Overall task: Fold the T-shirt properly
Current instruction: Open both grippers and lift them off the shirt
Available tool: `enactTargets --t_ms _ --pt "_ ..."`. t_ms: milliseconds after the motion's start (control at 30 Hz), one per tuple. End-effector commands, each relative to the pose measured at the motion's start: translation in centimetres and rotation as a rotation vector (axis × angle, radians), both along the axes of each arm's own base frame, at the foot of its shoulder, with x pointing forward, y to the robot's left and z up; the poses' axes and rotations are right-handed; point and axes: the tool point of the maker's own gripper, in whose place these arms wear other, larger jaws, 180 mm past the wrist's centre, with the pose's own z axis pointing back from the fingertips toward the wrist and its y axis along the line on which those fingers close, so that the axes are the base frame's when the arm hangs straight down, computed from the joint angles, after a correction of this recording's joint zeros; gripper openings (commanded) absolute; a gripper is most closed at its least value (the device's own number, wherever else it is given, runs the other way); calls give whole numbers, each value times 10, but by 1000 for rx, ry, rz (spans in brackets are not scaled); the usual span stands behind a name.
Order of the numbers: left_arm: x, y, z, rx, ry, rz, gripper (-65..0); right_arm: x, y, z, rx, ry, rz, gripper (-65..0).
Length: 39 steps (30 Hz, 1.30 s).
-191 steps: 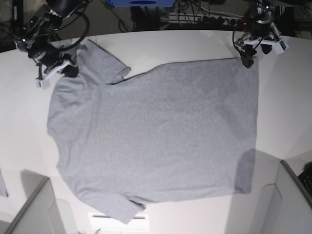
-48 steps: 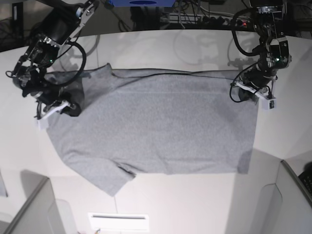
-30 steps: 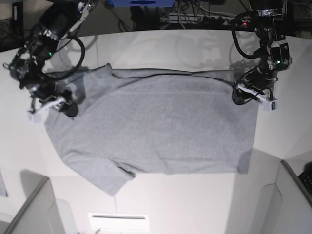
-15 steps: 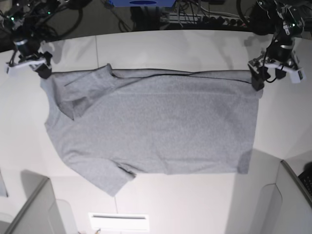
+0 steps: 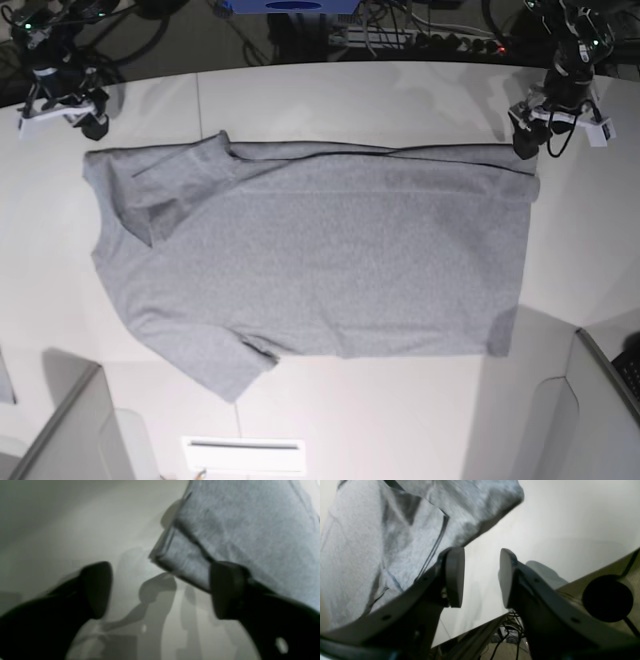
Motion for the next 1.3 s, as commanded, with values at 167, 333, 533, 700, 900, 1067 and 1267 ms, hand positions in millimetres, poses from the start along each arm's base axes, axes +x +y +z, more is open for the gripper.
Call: enactTargets --t_ms 167,333,533,700,900,1067,1267 --pt "8 1 -12 -42 -8 17 -206 5 -6 9 -25 -40 -3 -435" --pt "13 -13 -25 -80 12 -14 -209 5 -6 9 -25 -40 -3 -435" --pt "13 -19 -27 -90 16 -23 -211 6 -6 10 -26 -43 -4 -435" --pt "14 -19 -27 -90 15 -24 -212 7 -6 10 -24 -45 -4 -437" --pt "14 -19 -26 -91 13 -22 -334 7 -6 10 -24 -45 -4 -437" --pt "14 -17 -26 -89 13 -19 -530 7 -6 10 -24 -45 -4 -437" --pt "13 -16 -26 -87 15 -18 -551 7 -6 10 -25 -46 -5 -437"
